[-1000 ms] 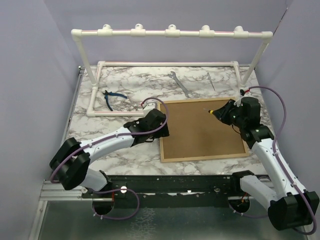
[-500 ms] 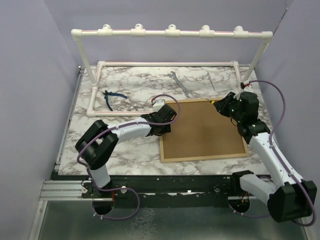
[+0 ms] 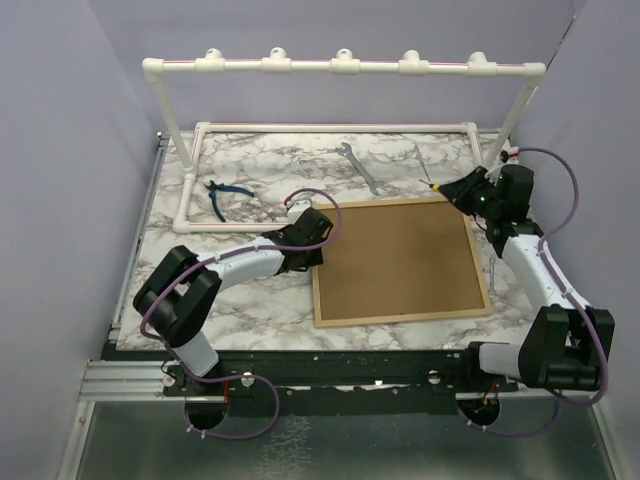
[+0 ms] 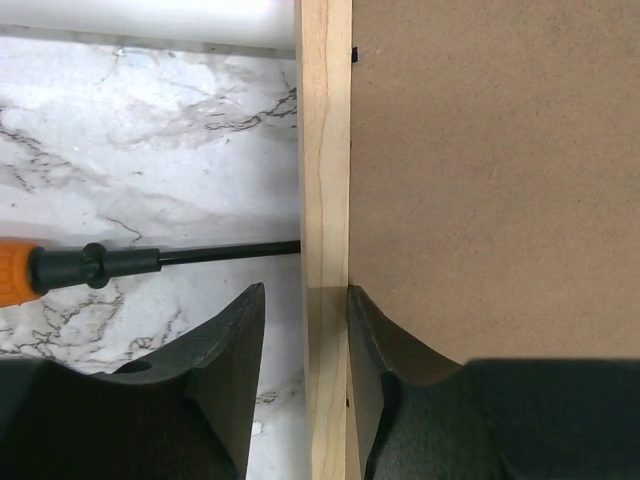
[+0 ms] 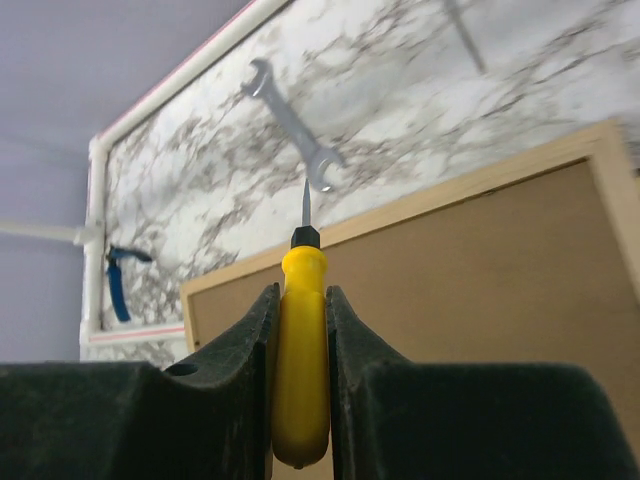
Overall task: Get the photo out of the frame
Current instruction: Move the photo frame to the center of the board.
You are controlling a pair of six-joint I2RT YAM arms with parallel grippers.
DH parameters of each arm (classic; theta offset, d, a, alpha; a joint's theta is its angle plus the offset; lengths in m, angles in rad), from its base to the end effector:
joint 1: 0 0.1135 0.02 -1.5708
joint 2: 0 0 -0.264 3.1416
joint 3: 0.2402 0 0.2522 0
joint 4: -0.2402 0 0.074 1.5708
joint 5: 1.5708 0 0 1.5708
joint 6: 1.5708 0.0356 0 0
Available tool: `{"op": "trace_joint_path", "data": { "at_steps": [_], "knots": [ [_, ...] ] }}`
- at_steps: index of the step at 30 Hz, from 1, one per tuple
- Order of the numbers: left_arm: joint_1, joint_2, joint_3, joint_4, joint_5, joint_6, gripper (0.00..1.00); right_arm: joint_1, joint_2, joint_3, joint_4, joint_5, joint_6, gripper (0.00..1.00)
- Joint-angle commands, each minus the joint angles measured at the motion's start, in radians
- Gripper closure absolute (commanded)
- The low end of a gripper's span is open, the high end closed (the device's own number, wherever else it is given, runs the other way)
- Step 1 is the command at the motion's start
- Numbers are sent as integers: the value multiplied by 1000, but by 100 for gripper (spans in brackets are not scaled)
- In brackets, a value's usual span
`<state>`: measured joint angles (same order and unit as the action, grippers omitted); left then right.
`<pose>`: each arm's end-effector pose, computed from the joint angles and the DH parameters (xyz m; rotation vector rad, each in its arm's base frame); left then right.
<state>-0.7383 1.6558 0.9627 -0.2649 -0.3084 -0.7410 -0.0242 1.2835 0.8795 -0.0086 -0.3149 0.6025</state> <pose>0.2523 -0.2150 0.1779 -0.1252 2.4774 -0.2438 0.2930 0.0039 0.2823 0.4224 1.9824 0.6827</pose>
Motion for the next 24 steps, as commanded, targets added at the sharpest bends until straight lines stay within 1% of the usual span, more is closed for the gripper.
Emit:
{"op": "trace_joint_path", "data": {
  "at_steps": [1,4,7,9,12,15,18,24],
  "knots": [
    [30,-48,-65,5,36,43,62,-137,-50,-43,49,-49,49,100],
    [43,-72,-95,40,63,51,62,-187,-71,-50,28,19,46,99],
    [64,-96,-112,39,65,60,62,-196,-65,-42,24,81,44,100],
    [102,-125,-139,42,87,50,63,-199,-42,-44,45,92,47,99],
    [146,-174,-185,58,108,47,65,-215,8,-51,105,70,84,100],
    [166,-211,-206,61,108,55,68,-227,69,-64,183,32,133,99],
    [173,-239,-218,59,114,50,68,-233,126,-82,245,29,164,99],
    [176,-267,-240,73,140,32,68,-254,246,-94,325,-30,163,97]
  ]
}}
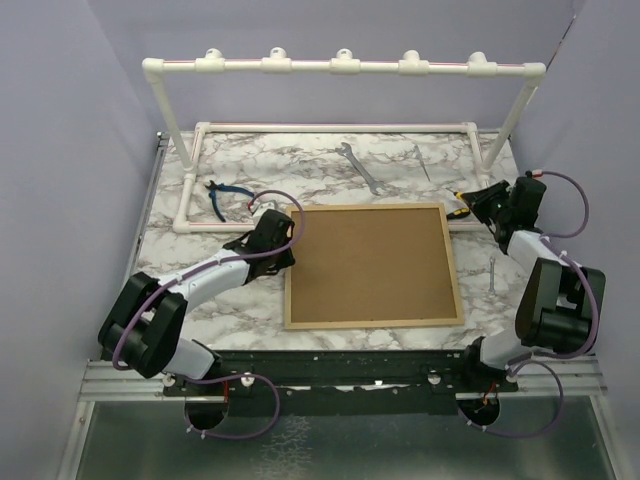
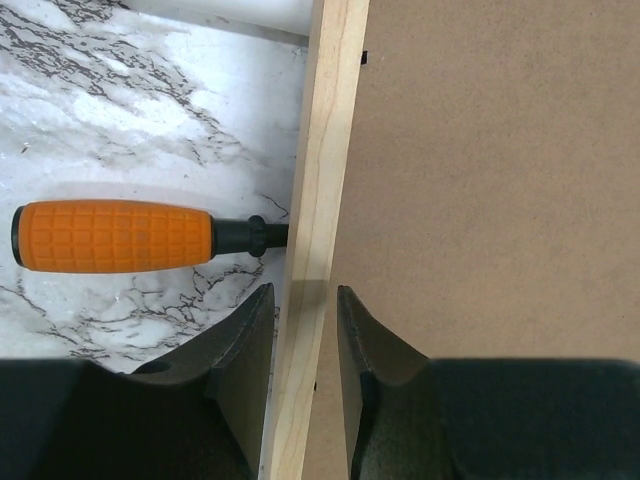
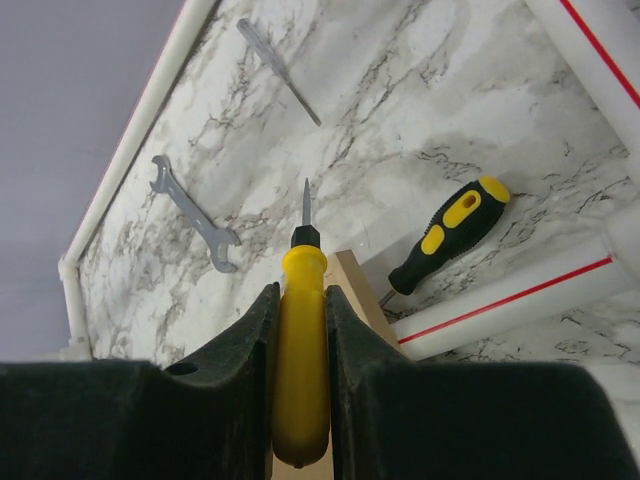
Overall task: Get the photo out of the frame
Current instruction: Move the photo frame to the center of the board, then place the screwdriver at the center of the board.
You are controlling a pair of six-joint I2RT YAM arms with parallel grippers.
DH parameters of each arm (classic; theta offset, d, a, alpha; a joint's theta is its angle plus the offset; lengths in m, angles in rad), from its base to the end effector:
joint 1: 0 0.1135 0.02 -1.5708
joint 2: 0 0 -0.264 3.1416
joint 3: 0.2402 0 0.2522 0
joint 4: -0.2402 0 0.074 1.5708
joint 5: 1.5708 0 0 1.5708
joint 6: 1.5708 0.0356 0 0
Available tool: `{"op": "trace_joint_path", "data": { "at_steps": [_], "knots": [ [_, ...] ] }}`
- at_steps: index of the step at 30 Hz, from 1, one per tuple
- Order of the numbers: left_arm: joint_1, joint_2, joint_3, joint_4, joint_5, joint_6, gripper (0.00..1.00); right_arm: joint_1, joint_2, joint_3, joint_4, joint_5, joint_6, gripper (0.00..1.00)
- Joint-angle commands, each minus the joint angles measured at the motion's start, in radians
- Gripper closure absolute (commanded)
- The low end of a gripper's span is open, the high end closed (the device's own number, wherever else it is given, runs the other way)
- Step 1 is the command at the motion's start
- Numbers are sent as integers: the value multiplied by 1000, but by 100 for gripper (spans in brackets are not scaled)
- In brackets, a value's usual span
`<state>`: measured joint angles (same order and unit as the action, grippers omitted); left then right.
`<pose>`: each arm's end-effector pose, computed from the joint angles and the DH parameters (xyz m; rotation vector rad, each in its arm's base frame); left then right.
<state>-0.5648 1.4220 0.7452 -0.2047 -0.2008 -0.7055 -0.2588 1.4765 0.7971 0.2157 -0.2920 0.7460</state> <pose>0.2392 -0.1432 0.1839 -0.2609 2.4411 -0.3236 0.3120 -0.0720 0.2207 0.8271 1.8937 0.6004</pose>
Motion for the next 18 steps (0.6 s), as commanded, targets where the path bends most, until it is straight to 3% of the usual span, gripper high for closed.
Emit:
{"op": "trace_joint_path", "data": {
  "at_steps": [1,14,18],
  "knots": [
    [2,-38,-28,16,34,-8,68,-24,62,-16,105,-50,26,97],
    [2,-7,-48,50,94,15,58,-75,104,-55,149,33,55,96],
    [2,10,-43,57,107,17,59,-86,162,-13,154,26,57,89]
  ]
}}
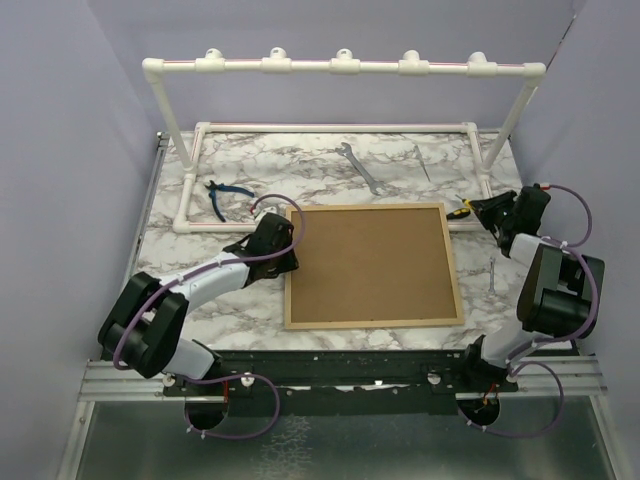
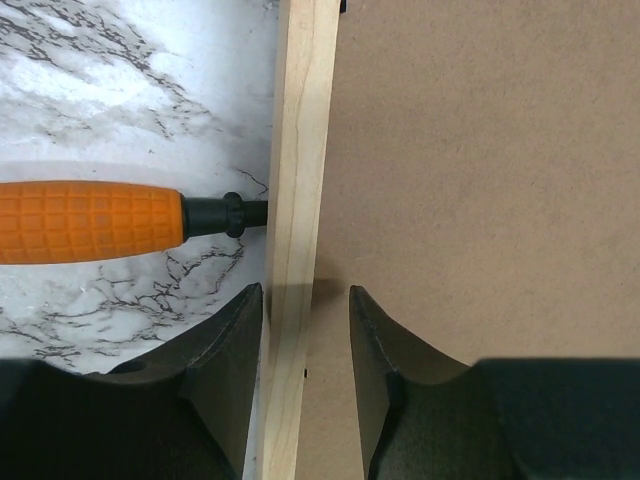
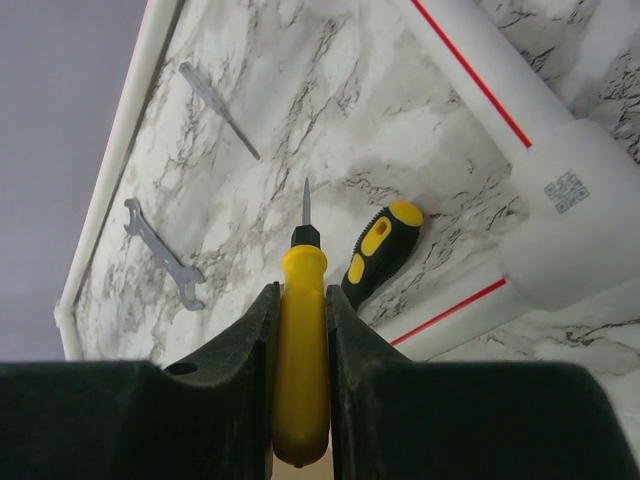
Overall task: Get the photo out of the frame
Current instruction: Place the screwdriver at the center of the board.
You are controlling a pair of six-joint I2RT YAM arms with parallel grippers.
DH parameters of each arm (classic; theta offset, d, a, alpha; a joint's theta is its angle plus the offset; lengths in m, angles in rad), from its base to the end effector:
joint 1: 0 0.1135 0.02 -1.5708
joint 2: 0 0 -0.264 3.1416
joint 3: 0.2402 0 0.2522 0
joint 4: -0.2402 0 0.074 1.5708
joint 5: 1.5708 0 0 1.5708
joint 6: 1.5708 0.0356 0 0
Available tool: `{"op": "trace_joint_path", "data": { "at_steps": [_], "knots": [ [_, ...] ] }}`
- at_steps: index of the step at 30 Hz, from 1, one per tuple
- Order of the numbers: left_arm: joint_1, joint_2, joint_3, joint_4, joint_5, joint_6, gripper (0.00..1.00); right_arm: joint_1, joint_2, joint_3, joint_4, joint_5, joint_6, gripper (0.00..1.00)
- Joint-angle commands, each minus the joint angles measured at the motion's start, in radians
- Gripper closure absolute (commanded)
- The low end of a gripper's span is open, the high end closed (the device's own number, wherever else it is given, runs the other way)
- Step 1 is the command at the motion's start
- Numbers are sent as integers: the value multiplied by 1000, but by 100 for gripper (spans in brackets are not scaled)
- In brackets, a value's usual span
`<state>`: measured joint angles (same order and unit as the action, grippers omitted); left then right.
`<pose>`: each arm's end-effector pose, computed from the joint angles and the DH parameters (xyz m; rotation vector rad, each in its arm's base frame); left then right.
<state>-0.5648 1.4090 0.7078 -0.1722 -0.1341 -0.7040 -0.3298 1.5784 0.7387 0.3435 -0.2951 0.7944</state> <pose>0.2336 -0.1424 0.1781 -0.2323 2.4643 -0.3994 0.3111 -0.0955 0.1837 0.9566 1.8656 0.5885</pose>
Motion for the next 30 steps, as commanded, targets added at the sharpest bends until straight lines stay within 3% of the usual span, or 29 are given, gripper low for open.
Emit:
{"op": "trace_joint_path", "data": {
  "at_steps": [1,4,7,14,20,22,27,28,30],
  "knots": [
    [2,24,-6,27,41,15,59,-16,74,65,16,24,8,82],
    [2,24,-9,28,44,14,62,-15,109,127,-52,9,7,53],
    [2,22,-15,25,38,12,66,-17,86,120,-60,-1,-14,37],
    [2,8,-42,25,34,3,73,-2,-98,49,-130,-1,-122,22],
    [2,-13,-24,-27,2,3,93,96,-296,22,-230,-32,-225,1],
    [3,-14,-8,-47,0,4,100,169,-378,-11,-230,-51,-265,0],
    [3,-17,39,-102,20,7,100,410,-545,-88,-251,-67,-367,0],
    [30,-21,72,-119,95,35,100,584,-616,-157,-256,-101,-457,3],
    [49,-28,87,-135,104,39,100,658,-626,-212,-190,-150,-465,4]
  ]
}}
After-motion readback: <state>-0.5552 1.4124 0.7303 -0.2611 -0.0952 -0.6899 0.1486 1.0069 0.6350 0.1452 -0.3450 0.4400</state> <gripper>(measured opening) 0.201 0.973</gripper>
